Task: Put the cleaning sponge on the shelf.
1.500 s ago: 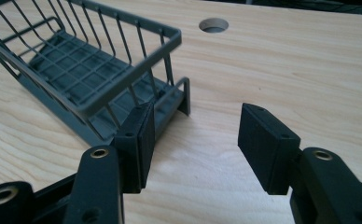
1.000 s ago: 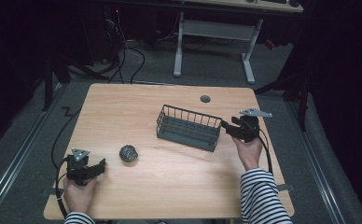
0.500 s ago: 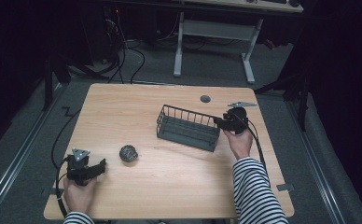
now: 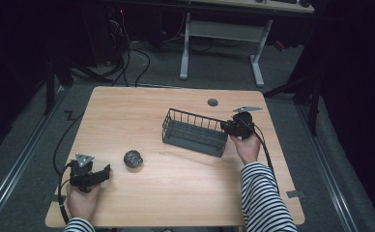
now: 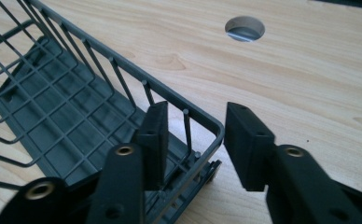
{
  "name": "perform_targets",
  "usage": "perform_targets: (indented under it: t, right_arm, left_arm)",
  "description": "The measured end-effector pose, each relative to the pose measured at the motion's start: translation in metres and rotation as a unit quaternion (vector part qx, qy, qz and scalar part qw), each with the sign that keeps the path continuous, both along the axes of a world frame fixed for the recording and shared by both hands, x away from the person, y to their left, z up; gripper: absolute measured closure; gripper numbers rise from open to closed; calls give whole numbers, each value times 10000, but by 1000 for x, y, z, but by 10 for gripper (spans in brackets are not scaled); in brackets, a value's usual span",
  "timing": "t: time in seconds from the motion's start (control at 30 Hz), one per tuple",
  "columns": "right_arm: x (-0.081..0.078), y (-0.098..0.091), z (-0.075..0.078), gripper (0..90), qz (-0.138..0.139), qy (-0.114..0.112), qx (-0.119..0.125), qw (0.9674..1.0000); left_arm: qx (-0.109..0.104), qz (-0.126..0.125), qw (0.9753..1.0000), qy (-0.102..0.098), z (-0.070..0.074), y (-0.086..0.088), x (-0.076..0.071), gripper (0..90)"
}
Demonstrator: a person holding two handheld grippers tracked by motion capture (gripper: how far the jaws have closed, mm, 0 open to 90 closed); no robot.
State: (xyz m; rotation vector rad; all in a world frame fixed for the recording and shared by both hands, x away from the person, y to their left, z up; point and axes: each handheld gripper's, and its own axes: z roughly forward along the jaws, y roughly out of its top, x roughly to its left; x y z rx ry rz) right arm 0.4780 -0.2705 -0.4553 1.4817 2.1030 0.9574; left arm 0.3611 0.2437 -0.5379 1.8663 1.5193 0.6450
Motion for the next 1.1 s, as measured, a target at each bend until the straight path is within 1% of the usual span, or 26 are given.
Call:
perform_targets:
  t: [0.17,0.2,0.27,0.43,0.53,0.6,0.67,0.77,0.87,0.9,0.93,1.03,1.1]
  right_arm:
    - [0,-1,-2,684,79,89,5,9999]
    - [0,0,-2,692,91,74,-2,9999]
    - [0,0,-2,699,112,69,-24,9999]
    - [-2,-2,-1,712,131,104,28,9999]
    - [-4,-2,-1,720,157,108,-14,9998]
    - [-7,-2,-1,726,135,132,4,9998]
    - [-10,-2,-1,726,134,102,-4,9999]
    - [-17,-5,-2,725,84,118,152,9998]
    - [-23,-3,0,726,121,116,-7,9999]
    - [-23,-3,0,726,121,116,-7,9999]
    - [-28,-2,0,726,137,130,-63,9998]
    - [-35,-3,-1,727,128,90,4,9999]
    - [-40,-2,0,723,121,128,-68,9998]
  left_arm:
    - [-25,21,10000,-1,0,1,0,234]
    - [-25,20,10000,0,0,1,0,234]
    - [-10,13,10000,8,0,1,0,233]
    - [-18,18,10000,0,0,1,0,233]
    - [-9,12,10000,8,0,1,0,233]
    - [-15,18,10000,0,0,1,0,233]
    - [-17,18,10000,0,0,1,0,233]
    - [-16,18,10000,-1,0,1,0,233]
    - [-14,17,10000,5,0,1,0,233]
    - [-14,17,10000,5,0,1,0,234]
    - [-18,20,10000,0,0,1,0,233]
    - [-20,19,10000,-1,0,1,0,233]
    - [-21,20,10000,-2,0,1,0,233]
